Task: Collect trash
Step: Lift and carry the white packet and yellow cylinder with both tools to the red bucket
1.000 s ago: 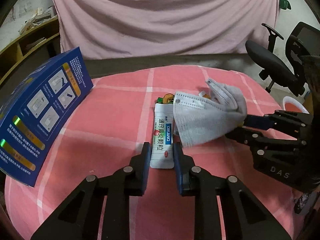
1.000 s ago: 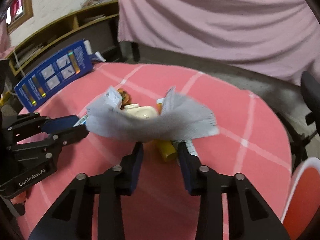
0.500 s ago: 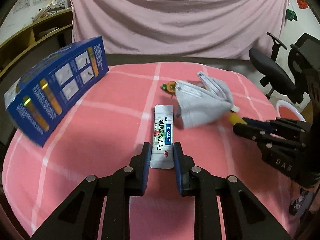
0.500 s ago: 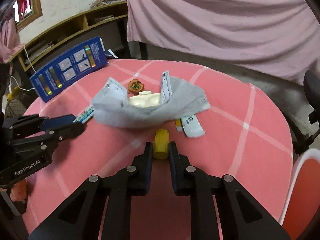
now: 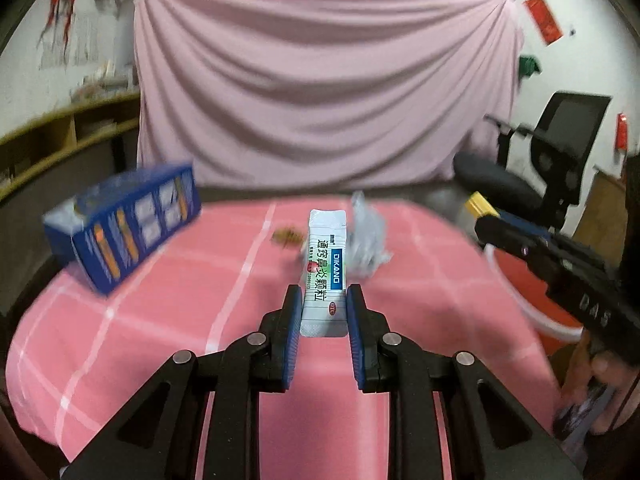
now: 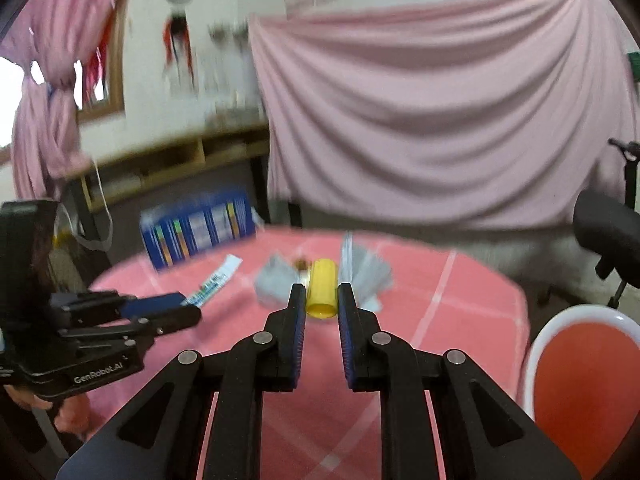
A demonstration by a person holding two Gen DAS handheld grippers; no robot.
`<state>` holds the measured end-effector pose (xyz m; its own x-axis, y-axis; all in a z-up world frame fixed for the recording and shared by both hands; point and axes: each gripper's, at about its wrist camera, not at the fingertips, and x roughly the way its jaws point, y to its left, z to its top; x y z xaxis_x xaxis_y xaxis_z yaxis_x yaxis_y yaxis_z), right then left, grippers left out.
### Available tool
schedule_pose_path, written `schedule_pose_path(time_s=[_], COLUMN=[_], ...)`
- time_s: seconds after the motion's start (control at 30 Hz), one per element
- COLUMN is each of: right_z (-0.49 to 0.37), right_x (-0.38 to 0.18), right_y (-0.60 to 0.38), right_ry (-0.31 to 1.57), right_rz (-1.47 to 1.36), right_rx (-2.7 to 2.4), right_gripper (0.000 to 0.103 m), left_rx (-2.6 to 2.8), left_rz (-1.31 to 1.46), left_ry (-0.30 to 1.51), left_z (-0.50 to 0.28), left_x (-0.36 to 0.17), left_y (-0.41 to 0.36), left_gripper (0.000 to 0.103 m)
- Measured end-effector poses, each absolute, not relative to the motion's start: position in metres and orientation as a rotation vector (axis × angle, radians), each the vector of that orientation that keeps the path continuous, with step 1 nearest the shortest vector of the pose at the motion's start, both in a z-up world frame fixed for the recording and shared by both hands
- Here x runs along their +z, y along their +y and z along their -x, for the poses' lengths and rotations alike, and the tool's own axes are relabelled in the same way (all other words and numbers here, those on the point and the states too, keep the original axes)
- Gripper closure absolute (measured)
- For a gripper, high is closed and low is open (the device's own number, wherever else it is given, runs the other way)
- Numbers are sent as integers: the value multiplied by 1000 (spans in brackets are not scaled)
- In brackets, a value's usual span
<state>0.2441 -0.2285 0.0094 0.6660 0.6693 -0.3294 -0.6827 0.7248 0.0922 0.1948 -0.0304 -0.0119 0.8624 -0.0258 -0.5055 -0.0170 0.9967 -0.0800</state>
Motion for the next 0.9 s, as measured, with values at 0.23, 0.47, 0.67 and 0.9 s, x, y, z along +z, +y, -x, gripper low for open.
schedule_pose_path(time_s=[0.23,0.47,0.67,0.9], right_z=[-219,-209,-203,-204], right_x=[23,37,41,44], right_y=[-261,-296,-327,-360], right_ry=[131,5,-42,-54], right_rz=[34,-43,-66,-133], right_rx=[634,520,442,384], right_gripper=[89,89,89,89], left_rx=[-68,-143,-214,-282], left_rz=[1,-74,-122,-161], left_ry=[316,206,179,170], left_z=[-189,-194,-202,-214], left_x=[38,61,68,64], left_y=[-72,-108,-144,-183], left_gripper=[84,84,84,84])
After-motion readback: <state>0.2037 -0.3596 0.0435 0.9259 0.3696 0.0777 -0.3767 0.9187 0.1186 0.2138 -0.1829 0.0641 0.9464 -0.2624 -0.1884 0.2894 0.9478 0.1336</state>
